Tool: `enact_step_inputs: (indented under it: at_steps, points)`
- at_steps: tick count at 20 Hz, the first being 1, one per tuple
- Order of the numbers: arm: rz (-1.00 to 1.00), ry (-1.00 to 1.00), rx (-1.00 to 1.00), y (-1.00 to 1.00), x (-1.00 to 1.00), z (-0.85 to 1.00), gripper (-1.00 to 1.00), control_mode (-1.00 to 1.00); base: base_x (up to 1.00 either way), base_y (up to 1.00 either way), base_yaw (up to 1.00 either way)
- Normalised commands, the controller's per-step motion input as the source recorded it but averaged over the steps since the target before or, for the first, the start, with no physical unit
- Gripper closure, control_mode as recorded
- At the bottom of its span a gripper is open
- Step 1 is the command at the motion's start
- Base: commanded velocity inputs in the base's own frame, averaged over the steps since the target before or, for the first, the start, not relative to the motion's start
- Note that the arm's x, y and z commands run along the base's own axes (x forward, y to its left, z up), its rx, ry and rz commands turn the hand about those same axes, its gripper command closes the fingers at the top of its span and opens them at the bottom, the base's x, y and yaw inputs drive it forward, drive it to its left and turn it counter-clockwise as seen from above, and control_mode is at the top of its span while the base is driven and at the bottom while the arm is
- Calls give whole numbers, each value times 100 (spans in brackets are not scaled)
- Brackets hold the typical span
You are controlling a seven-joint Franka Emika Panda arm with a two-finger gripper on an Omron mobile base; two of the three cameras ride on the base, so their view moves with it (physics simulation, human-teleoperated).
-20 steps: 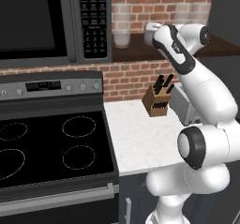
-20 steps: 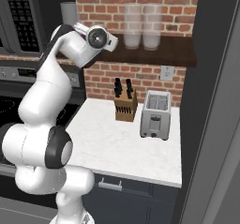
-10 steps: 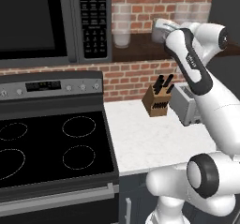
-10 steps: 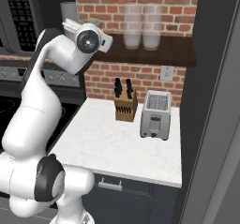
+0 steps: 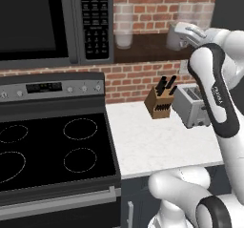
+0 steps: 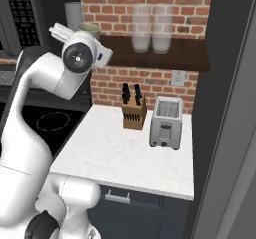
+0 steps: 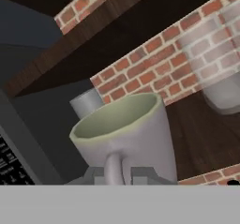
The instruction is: Gather all objects into one cabinet and sort the glasses and bowls to opposite sides.
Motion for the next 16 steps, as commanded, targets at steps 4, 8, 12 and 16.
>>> enact_step_inputs:
  at_steps: [4,8,12,16]
  points:
    - [0,0,7,0,-100,-7,100,-100,0,0,0]
    - [0,1,2,0,-100,-23,100,-100,0,0,0]
    - [0,3,0,0,-100,-26,100,-100,0,0,0]
    - [-1,1,0,4,-94,-22,100,-100,0,0,0]
